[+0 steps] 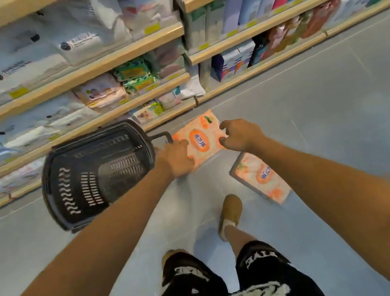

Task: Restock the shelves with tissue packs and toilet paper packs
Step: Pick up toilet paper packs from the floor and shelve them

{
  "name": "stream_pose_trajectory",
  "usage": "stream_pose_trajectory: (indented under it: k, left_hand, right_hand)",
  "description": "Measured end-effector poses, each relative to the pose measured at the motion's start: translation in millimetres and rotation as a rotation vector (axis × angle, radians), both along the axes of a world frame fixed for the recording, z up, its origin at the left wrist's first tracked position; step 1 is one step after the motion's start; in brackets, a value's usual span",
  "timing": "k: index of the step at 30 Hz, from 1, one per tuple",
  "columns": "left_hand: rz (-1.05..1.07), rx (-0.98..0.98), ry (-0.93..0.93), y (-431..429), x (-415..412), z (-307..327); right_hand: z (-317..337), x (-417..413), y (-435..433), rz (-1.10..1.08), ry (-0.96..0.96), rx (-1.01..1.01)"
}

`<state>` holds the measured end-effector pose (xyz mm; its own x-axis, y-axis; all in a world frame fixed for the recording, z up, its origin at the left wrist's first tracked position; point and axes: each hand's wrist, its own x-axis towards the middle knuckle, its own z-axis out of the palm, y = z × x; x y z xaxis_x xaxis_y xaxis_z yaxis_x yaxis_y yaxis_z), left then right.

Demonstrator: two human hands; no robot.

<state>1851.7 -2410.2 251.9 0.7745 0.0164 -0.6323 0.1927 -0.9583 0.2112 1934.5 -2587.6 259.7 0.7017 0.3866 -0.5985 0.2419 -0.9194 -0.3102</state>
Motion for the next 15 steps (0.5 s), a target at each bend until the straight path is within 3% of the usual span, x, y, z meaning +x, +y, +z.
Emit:
stream_pose_trajectory:
  k: [9, 15]
  left_hand:
    - [-0.232, 0.087, 0.078, -26, 84, -137]
    - [-0.569, 0.215, 0.140, -7, 145, -278]
  right_hand:
    - [-137, 35, -19, -0.195, 0.199, -0.009]
    - [-265, 56, 1, -0.235, 0.232, -0.052]
